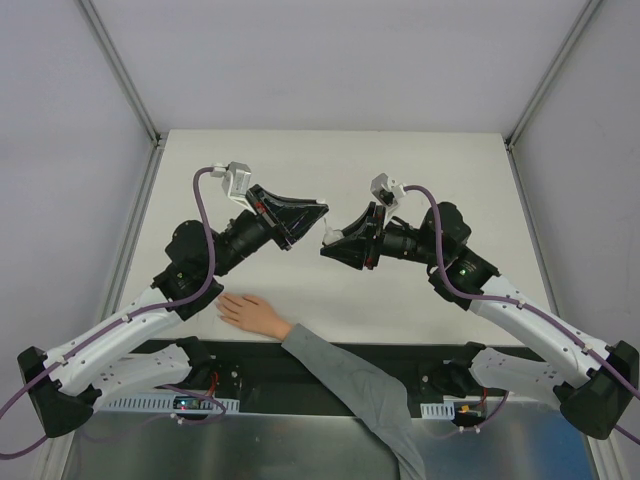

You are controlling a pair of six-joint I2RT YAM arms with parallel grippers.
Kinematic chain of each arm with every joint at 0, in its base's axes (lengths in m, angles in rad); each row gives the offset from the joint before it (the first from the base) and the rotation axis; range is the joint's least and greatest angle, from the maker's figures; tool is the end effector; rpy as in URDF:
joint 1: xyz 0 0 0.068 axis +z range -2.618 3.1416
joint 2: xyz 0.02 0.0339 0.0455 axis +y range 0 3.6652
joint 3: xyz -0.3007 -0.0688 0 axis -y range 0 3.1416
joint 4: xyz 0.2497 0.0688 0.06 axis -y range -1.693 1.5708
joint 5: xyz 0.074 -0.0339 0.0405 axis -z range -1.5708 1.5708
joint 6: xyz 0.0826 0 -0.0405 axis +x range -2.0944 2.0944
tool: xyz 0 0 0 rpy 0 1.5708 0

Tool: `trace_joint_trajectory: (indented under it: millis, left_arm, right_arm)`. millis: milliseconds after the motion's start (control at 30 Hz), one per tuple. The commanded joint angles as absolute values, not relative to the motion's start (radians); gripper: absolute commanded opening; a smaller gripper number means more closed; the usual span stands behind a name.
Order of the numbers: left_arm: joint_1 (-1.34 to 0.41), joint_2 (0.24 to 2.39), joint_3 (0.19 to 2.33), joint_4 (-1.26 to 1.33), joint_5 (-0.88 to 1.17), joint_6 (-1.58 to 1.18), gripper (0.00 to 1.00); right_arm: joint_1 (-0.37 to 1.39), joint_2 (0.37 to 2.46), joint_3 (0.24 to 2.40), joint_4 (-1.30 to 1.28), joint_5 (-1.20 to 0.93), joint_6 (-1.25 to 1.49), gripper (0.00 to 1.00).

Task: Paint the nails

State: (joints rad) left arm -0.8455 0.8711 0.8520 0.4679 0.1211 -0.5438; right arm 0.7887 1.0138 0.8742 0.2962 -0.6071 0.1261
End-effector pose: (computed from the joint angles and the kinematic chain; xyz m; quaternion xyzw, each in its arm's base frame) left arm 0.1369 -0.1695 0.4665 0.1305 0.5173 -0.5657 0.6287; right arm 0.1475 0.2154 0.4155 -0.4165 0.5123 0.4946 0.5652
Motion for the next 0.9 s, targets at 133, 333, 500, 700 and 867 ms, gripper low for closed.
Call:
trace_joint_trajectory:
  millis: [133,333,500,700,867]
  left_arm:
    - [-0.859,0.862,0.871,0.555,0.130,-0.569,0.00]
    - [-0.859,0.864,0.867,0.555,0.124,-0.568,0.00]
    - [-0.861,0.865,0.864,0.560,0.126,-0.569,0.00]
    - [-0.859,0.867,0.858,0.561,0.126,-0.577,0.00]
    - [-0.859,0.865,0.853,0.566,0.121,-0.581,0.00]
  right_arm:
    - [0.787,1.006,0.882,0.379,-0.629,0.143,0.00]
    - [0.787,0.991,0.882,0.385,-0.627,0.138,0.00]
    - [0.787,0.983,0.876,0.396,-0.629,0.141,0.00]
    - [0.788,0.970,0.871,0.408,-0.620,0.143,0.00]
    - [0.787,0.968,0.874,0.411,-0.620,0.143,0.00]
